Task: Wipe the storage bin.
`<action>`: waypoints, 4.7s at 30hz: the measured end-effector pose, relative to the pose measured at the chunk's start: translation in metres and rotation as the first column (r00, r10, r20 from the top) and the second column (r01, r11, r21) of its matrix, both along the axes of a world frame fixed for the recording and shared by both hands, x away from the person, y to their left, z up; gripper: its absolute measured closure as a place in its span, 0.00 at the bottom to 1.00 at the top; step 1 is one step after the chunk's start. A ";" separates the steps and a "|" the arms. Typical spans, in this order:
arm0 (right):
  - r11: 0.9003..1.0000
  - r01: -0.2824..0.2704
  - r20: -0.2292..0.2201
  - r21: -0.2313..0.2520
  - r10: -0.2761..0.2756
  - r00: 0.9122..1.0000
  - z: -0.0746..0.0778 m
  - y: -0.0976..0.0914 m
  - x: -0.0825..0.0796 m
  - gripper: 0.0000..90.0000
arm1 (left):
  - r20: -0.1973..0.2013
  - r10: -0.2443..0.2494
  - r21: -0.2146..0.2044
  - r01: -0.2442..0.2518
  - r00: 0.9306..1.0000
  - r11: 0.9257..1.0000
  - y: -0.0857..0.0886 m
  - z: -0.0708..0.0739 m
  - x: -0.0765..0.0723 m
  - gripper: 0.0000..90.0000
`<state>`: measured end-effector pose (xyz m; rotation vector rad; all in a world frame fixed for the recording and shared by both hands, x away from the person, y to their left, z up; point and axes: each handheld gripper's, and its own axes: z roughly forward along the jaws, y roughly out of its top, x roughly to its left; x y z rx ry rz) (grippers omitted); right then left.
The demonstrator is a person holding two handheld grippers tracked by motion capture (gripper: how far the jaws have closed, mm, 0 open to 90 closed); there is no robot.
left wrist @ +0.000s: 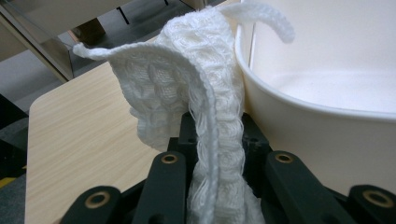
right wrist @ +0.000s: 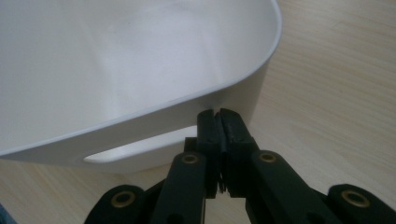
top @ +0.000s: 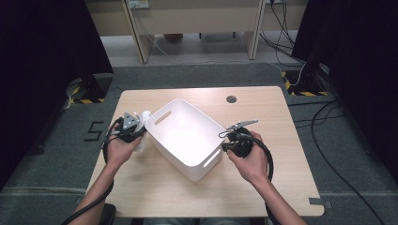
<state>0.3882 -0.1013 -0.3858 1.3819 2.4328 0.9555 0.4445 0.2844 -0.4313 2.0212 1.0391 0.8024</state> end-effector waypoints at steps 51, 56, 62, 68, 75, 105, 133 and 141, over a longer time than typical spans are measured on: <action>0.958 0.284 0.113 0.037 -0.286 0.951 0.012 -0.006 0.061 0.85 | 0.027 -0.088 -0.026 0.089 0.996 0.996 -0.040 0.000 -0.066 0.84; 0.960 0.276 0.117 0.040 -0.279 0.953 0.009 -0.008 0.061 0.79 | 0.038 -0.097 -0.034 0.098 0.995 0.995 -0.037 0.001 -0.077 0.84; 0.962 0.269 0.109 0.050 -0.273 0.956 0.005 -0.007 0.051 0.79 | 0.047 -0.138 -0.026 0.140 0.989 0.990 -0.047 0.001 -0.089 0.84; 0.965 0.262 0.118 0.033 -0.264 0.957 0.004 -0.004 0.051 0.79 | 0.051 -0.126 -0.043 0.129 0.991 0.991 -0.055 -0.004 -0.080 0.84; 0.967 0.255 0.131 0.023 -0.256 0.958 0.003 -0.001 0.055 0.79 | 0.051 -0.112 -0.065 0.115 0.992 0.991 -0.056 -0.008 -0.076 0.84; 0.974 0.224 0.152 0.005 -0.223 0.963 0.003 0.000 0.056 0.80 | 0.030 -0.138 -0.046 0.139 0.990 0.989 -0.067 -0.020 -0.066 0.84; 0.977 0.211 0.147 0.010 -0.211 0.966 0.003 0.000 0.056 0.79 | -0.019 -0.147 -0.023 0.147 0.989 0.989 -0.071 -0.039 -0.061 0.84; 0.978 0.210 0.147 0.009 -0.209 0.967 0.003 0.000 0.056 0.79 | -0.040 -0.146 -0.019 0.145 0.989 0.989 -0.071 -0.043 -0.060 0.84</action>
